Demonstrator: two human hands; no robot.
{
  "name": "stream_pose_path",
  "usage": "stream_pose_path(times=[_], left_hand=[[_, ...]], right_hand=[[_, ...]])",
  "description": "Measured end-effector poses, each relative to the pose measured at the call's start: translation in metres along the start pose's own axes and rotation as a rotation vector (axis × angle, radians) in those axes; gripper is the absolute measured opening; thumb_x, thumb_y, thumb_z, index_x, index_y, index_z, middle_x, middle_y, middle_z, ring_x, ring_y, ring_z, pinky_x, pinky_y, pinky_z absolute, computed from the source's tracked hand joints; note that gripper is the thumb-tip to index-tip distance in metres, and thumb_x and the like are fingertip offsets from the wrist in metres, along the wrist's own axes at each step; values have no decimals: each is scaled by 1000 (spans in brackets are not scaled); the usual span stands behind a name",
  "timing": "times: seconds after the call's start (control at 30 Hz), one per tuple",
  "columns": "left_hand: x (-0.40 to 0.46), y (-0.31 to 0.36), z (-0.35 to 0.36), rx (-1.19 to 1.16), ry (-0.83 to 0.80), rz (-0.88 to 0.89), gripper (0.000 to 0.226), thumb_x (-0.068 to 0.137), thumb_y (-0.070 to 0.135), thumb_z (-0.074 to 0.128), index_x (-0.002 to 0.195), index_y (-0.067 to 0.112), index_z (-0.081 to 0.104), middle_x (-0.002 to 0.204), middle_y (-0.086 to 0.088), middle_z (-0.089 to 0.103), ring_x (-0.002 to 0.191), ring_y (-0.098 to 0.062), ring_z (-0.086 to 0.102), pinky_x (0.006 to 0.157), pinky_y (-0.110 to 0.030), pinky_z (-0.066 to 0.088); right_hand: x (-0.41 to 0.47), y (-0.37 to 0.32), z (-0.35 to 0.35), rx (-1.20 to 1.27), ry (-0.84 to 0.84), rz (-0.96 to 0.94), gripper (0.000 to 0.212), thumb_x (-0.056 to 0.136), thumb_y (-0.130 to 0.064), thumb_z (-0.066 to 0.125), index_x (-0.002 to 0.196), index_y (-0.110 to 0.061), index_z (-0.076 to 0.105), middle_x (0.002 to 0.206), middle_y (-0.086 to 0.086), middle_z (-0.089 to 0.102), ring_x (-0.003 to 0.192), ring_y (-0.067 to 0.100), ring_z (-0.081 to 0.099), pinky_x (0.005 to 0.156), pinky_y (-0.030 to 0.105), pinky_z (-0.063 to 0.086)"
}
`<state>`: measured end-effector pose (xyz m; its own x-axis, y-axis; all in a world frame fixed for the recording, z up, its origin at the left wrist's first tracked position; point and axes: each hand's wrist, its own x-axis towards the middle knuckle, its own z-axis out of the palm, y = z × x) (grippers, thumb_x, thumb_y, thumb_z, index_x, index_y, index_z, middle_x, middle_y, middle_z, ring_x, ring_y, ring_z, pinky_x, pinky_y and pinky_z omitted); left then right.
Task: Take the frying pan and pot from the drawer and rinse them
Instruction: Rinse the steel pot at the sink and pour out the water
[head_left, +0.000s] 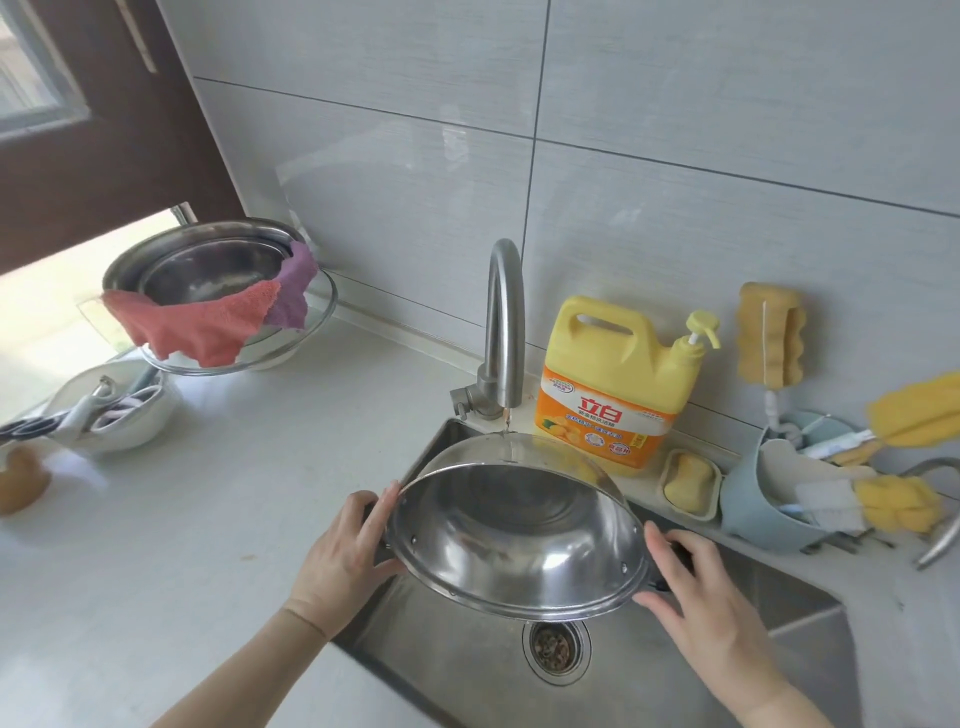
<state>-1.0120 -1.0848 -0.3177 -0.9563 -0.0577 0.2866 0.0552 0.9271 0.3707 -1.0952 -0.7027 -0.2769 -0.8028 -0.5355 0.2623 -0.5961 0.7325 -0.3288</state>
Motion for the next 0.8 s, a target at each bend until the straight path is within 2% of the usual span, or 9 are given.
stream_pose_path(times=[0.07,0.17,0.23,0.3,0.37,0.43,0.67,0.73,0.8], left_hand=[[-3,-10,-1,-30,-11,-46,132,54,38,94,156,29,10,105,-5,43,62,-24,63,40,-30,50],[-5,-26,-9,-46,12,-81,87,85,64,54,153,26,17,107,-4,44,58,-17,64,39,-32,50],[-6,-36,-11,-33,6,-105,81,87,69,44,150,23,22,107,-3,45,57,-13,64,39,-31,50],[-6,-40,-17,-42,16,-125,89,82,64,58,153,26,19,108,-3,45,57,-11,64,40,-29,50],[-6,-43,-17,-59,14,-136,122,63,40,89,156,33,10,109,-3,45,57,-12,64,41,-29,51],[-4,-45,-14,-48,10,-139,142,47,23,99,156,34,8,109,-3,44,57,-13,65,42,-30,51],[26,-23,3,5,27,-10,124,54,32,95,150,25,18,108,-6,43,61,-22,64,45,-32,53],[37,-10,8,6,23,36,128,53,32,96,152,24,15,106,-5,42,65,-23,62,46,-31,53],[46,3,13,7,15,70,131,54,31,96,154,24,12,105,-5,42,68,-24,60,47,-29,51]], right_hand=[[14,-3,8,17,-32,-34,137,49,-17,97,154,-38,11,112,4,46,92,12,49,52,23,51],[31,-5,21,38,-63,-76,139,50,-17,97,154,-37,7,112,3,46,95,10,49,53,21,51],[42,-9,25,36,-65,-108,139,50,-18,97,154,-37,6,111,1,45,95,9,48,54,19,49],[53,-12,30,24,-66,-132,139,51,-19,96,154,-36,5,111,1,45,95,9,48,54,19,50],[61,-14,34,26,-61,-152,138,53,-19,96,154,-36,4,110,2,45,95,9,48,54,20,51],[65,-12,35,41,-49,-160,136,55,-17,95,154,-37,5,111,2,45,95,11,49,55,24,53],[46,12,15,39,-37,-41,136,49,-15,96,154,-37,12,112,6,47,95,15,51,60,26,52],[35,18,5,59,-42,20,121,59,-23,92,153,-38,17,114,6,47,90,20,58,57,30,54],[24,24,-11,22,21,10,72,88,-52,61,148,-36,25,115,6,48,85,24,64,50,34,56]])
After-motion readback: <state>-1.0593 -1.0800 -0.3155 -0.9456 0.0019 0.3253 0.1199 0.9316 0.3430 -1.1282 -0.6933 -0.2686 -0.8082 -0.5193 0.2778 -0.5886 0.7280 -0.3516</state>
